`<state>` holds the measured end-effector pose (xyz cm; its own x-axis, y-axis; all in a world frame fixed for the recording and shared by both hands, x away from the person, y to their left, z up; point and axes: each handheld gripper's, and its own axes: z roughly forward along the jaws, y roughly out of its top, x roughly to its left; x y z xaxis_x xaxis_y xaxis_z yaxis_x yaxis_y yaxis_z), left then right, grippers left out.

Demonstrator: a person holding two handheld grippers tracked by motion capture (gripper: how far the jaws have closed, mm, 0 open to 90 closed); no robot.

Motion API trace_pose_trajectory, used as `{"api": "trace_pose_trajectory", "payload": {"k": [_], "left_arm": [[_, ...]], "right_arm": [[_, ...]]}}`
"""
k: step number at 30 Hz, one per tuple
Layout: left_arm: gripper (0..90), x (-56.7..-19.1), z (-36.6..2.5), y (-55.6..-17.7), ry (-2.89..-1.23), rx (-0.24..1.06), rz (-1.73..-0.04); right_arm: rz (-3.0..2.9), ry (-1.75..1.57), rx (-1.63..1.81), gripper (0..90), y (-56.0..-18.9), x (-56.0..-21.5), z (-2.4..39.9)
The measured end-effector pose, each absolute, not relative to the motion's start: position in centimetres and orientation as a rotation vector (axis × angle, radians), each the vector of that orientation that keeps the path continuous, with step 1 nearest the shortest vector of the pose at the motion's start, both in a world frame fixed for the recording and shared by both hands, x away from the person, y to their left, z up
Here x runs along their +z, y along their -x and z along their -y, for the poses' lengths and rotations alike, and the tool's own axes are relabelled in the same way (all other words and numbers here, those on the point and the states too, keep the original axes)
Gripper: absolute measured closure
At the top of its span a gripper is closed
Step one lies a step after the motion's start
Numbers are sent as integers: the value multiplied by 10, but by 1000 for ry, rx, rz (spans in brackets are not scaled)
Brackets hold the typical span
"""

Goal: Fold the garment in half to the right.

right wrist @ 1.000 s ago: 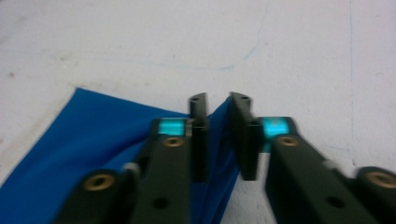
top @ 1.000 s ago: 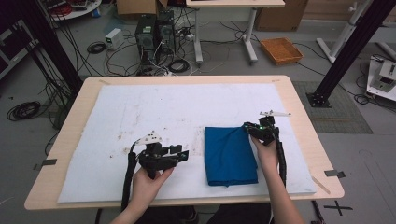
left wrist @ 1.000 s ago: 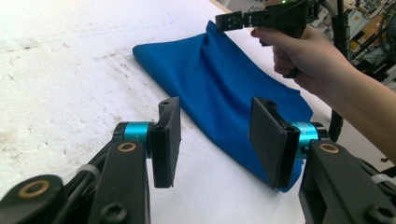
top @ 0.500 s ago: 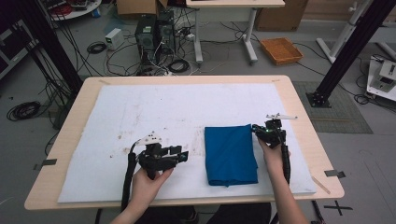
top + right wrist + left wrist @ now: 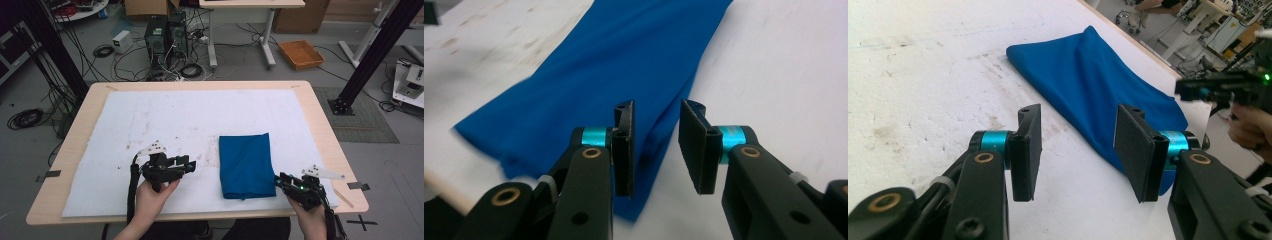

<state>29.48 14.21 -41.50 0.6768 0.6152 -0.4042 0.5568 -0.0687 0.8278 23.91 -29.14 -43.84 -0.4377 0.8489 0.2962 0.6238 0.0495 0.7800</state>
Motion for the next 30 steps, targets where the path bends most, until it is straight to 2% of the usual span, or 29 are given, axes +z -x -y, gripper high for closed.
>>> {"api": "trace_pose_trajectory", "payload": {"k": [5,9,14,20,22,28,30], "left_arm": [[541,-415,-142,-294,-1729,60,-947],[541,-416,-142,-294,-1726,59,-952],[540,-417,-143,-295,-1727,59,-954],[540,-416,-142,-294,-1736,54,-950],[540,-416,-142,-294,-1738,58,-937],[497,-409,-149,-295,-1736,105,-885],[483,-404,-155,-297,-1732,154,-865]], "right_arm": [[-2112,-1528,1341,681,-232,-448,287],[-2147,-1525,1314,864,-232,-453,286],[-2111,-1498,1307,876,-223,-445,293],[-2129,-1533,1263,870,-223,-452,298],[-2136,-1523,1253,844,-223,-452,298],[-2093,-1464,1283,616,-229,-439,299],[-2065,-1439,1306,566,-235,-431,301]]}}
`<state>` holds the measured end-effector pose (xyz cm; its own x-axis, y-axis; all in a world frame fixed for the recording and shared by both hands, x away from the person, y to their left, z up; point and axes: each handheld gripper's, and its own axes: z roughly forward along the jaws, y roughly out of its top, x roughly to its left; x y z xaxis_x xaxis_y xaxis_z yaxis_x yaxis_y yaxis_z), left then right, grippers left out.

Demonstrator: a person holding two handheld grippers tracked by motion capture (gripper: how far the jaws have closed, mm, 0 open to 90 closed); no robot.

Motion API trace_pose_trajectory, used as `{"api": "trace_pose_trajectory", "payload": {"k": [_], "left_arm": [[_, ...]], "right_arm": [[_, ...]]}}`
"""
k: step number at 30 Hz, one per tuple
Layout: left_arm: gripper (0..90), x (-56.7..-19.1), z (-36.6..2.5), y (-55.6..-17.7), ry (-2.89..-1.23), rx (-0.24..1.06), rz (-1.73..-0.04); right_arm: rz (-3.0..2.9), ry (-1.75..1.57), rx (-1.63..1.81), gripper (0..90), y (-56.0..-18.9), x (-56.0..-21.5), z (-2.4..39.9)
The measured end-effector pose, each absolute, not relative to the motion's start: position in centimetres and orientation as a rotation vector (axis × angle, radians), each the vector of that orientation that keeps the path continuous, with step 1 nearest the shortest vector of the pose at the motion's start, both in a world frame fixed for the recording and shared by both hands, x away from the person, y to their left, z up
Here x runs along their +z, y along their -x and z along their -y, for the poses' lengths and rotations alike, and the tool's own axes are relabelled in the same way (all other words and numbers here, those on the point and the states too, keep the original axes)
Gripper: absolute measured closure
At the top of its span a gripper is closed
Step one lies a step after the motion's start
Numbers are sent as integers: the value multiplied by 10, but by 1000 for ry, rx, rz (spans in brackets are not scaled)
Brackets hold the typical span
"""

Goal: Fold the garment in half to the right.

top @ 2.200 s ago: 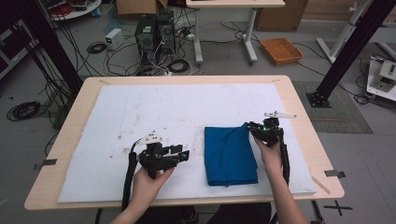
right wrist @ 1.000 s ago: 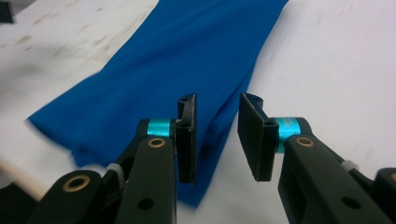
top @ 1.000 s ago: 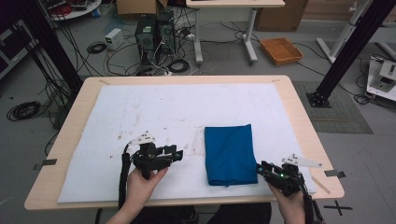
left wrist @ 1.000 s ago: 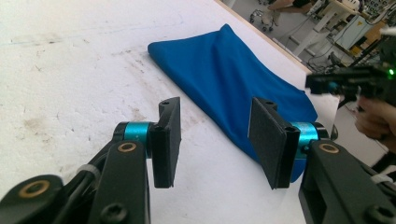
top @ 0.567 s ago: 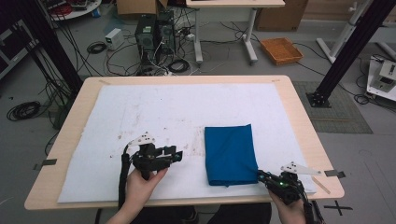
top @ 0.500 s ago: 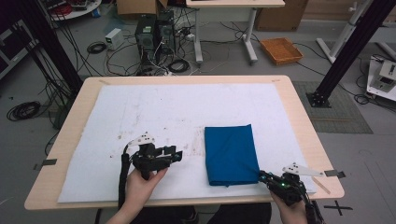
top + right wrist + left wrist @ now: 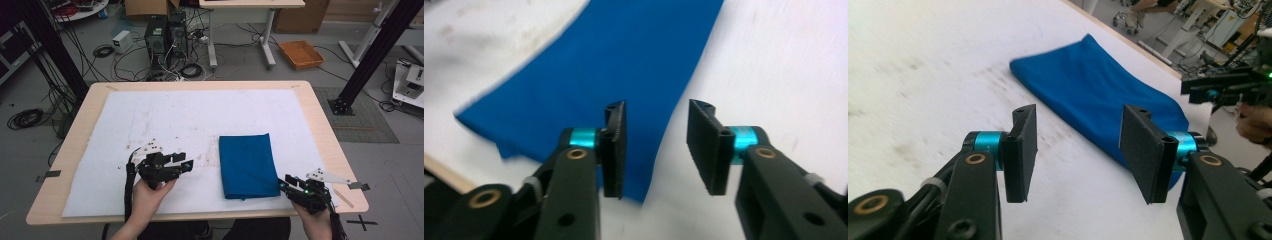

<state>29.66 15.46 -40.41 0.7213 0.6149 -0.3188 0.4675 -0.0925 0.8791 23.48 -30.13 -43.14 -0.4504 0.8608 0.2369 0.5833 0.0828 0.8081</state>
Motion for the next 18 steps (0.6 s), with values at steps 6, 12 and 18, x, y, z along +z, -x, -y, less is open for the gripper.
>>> {"api": "trace_pose_trajectory", "payload": {"k": [6,12,18], "left_arm": [[428,-389,-178,-301,-1724,321,-843],[390,-381,-209,-307,-1702,443,-875],[389,-379,-234,-310,-1718,602,-889]], "right_arm": [[-1968,-1372,1350,424,-263,-406,310],[-1922,-1338,1337,358,-303,-383,311],[-1863,-1332,1350,346,-314,-381,312]]}}
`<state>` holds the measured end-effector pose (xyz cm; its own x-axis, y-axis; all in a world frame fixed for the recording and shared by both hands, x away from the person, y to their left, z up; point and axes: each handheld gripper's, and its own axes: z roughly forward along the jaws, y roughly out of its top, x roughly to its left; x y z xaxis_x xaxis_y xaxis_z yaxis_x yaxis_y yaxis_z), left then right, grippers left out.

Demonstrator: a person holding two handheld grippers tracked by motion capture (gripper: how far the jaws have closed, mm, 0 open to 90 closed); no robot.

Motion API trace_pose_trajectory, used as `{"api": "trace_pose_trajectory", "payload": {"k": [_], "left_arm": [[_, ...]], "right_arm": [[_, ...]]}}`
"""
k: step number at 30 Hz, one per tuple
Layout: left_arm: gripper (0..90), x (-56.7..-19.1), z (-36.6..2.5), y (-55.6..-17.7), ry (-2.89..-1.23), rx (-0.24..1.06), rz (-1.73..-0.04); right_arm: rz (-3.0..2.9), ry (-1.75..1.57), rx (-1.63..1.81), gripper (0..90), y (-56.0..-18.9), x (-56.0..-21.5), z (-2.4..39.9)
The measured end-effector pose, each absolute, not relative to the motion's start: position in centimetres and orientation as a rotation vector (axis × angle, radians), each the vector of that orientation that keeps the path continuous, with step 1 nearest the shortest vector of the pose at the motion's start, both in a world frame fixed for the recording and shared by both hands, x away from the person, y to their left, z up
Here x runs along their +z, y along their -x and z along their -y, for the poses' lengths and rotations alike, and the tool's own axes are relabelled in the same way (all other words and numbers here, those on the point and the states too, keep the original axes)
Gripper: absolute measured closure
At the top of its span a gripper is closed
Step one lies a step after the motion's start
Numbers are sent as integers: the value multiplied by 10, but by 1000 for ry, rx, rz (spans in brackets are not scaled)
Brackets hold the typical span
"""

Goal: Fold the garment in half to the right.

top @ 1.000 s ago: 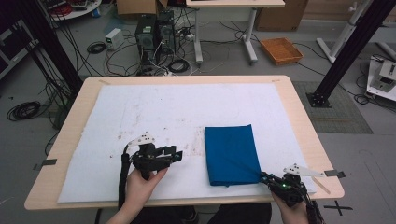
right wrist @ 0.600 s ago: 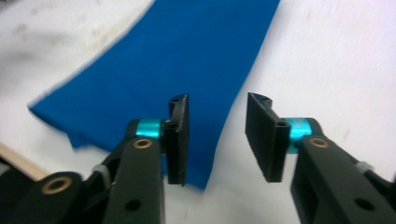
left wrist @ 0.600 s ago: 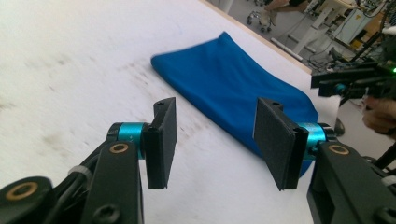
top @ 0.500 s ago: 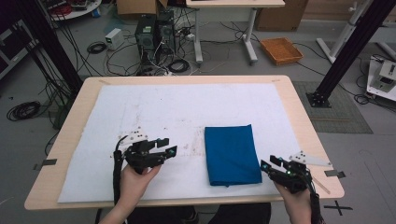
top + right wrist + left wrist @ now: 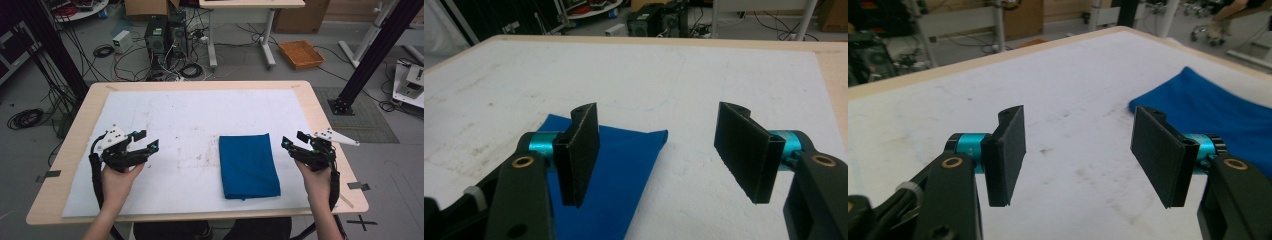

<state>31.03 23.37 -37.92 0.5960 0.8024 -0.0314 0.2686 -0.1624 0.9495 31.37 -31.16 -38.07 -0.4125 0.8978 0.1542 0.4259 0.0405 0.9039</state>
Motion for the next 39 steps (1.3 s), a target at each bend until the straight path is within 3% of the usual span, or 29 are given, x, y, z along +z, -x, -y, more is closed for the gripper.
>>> {"api": "trace_pose_trajectory", "payload": {"k": [9,39], "left_arm": [[378,-383,-246,-312,-1720,671,-908],[378,-389,-242,-310,-1734,653,-908]], "right_arm": [[-1852,-1365,1330,343,-313,-388,326],[-1851,-1385,1324,327,-320,-392,327]]}}
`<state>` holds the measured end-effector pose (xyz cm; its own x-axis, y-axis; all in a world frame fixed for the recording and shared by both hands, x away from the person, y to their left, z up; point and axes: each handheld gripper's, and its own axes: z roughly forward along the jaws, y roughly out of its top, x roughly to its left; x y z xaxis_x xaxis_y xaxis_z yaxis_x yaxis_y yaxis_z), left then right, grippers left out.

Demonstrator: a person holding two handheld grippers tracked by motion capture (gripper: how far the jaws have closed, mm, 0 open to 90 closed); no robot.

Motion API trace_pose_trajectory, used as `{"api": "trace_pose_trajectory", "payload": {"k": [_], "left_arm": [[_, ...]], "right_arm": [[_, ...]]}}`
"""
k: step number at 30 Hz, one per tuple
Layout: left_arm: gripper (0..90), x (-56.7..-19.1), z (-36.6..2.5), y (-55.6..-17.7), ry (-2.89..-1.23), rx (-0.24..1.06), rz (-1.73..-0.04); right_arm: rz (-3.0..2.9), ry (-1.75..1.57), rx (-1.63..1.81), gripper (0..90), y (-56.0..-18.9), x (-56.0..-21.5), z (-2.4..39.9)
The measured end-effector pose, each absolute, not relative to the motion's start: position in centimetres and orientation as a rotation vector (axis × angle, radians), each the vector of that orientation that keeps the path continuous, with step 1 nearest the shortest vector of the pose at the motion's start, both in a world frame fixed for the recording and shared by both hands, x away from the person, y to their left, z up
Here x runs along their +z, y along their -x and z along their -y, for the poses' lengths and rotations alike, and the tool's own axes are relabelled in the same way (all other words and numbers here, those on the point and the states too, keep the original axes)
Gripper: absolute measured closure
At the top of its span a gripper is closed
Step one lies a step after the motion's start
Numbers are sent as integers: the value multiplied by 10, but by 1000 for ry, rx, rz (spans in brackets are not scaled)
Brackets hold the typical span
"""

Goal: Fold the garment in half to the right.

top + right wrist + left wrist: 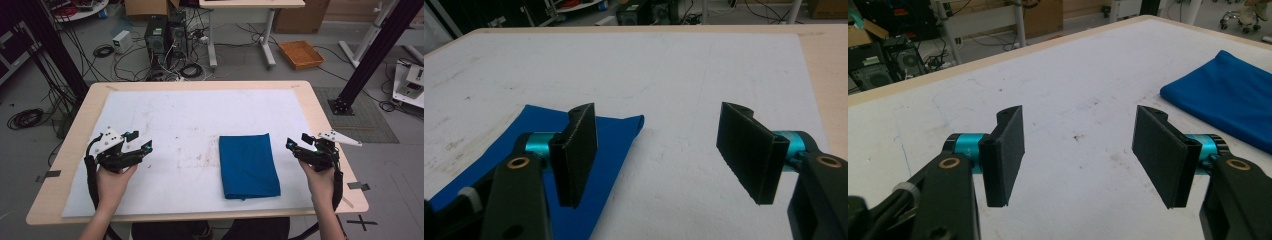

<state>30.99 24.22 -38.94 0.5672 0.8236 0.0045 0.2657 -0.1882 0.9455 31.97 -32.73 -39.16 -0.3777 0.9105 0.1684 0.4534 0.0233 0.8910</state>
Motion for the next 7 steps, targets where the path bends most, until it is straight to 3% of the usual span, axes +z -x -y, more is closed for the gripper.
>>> {"api": "trace_pose_trajectory", "payload": {"k": [7], "left_arm": [[378,-390,-240,-311,-1740,648,-907]], "right_arm": [[-1842,-1390,1328,315,-320,-391,329]]}}
